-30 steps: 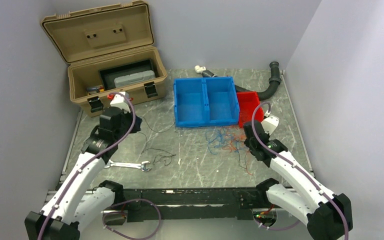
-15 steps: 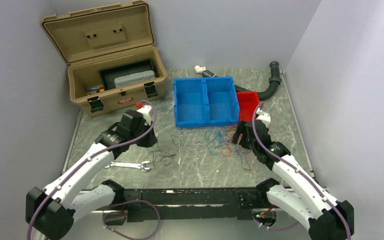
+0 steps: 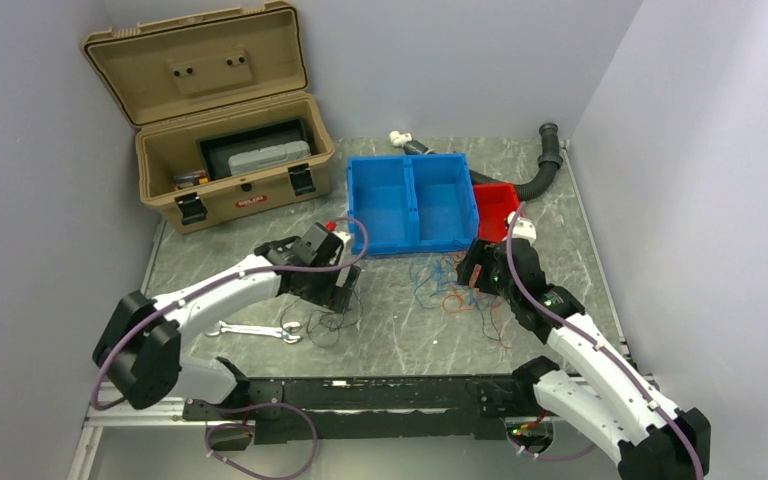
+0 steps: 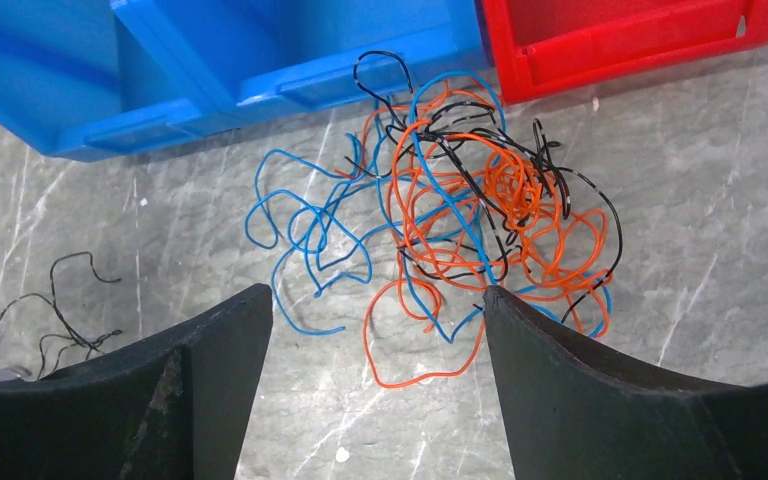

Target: Untangle the cables

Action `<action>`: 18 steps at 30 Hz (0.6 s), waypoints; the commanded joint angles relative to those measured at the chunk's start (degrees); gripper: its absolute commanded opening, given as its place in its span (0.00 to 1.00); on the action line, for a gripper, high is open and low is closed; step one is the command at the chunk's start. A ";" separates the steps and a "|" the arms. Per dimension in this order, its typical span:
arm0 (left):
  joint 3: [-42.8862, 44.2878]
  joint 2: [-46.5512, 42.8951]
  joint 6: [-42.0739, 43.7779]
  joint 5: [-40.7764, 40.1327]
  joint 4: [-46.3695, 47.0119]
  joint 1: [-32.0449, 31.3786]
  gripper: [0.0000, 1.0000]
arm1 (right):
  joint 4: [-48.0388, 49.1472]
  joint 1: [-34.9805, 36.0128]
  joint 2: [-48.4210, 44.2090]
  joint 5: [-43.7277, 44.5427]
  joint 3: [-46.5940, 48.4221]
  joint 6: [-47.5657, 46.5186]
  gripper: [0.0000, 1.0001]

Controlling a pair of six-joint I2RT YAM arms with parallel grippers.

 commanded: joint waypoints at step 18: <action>5.00 19.88 2.60 -0.06 2.75 -4.47 0.89 | 1.64 0.08 -4.68 -0.24 -0.96 -1.36 0.80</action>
